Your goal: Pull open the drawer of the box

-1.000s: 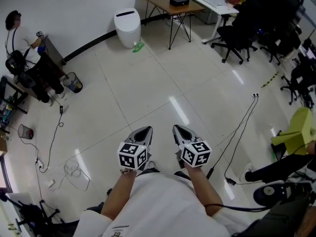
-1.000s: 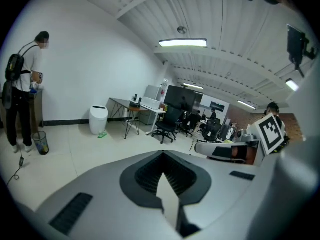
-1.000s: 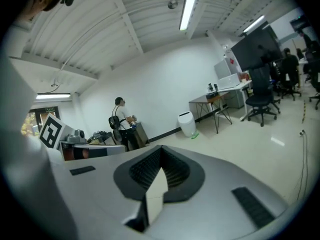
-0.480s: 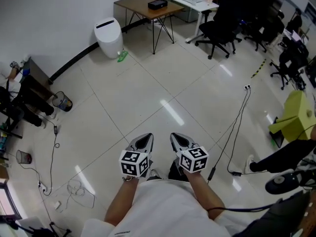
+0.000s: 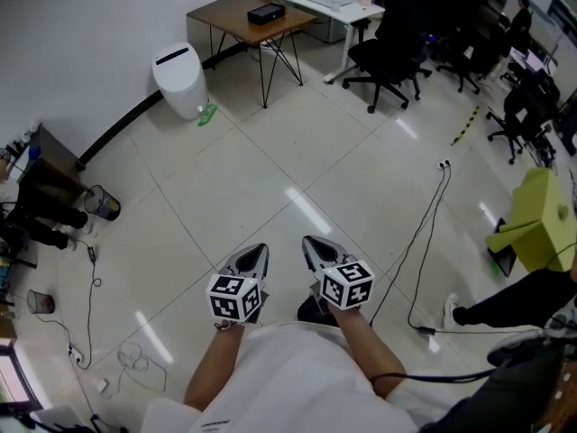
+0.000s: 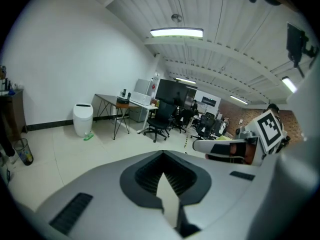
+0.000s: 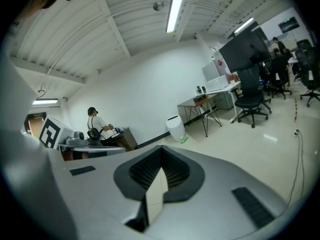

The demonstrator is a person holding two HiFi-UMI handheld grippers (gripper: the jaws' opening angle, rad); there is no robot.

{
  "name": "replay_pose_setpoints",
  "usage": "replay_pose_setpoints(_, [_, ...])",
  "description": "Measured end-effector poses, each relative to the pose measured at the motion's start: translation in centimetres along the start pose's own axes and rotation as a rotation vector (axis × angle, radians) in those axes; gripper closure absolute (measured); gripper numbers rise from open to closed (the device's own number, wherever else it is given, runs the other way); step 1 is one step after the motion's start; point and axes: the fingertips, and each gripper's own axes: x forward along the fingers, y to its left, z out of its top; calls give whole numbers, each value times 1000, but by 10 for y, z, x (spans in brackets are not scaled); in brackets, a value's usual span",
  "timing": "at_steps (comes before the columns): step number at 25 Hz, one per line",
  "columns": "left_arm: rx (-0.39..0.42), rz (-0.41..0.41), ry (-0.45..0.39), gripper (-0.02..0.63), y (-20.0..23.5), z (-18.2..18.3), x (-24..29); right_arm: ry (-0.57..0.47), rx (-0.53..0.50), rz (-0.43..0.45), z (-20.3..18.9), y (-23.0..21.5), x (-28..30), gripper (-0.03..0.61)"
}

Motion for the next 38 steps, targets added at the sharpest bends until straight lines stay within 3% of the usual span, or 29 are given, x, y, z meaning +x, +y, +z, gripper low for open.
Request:
replay_pose_setpoints(12, [-15, 21, -15, 614, -26, 52, 106, 26, -35, 6, 56, -101, 23, 592])
replay_pose_setpoints(20, [13, 33, -32, 614, -43, 76, 149, -18, -36, 21, 84, -144, 24, 592])
replay_pose_setpoints(30, [8, -6, 8, 614, -18, 90, 198, 19, 19, -28, 90, -181, 58, 592])
replay_pose_setpoints(38, [-8, -36, 5, 614, 23, 130, 253, 18, 34, -85, 124, -216, 109, 592])
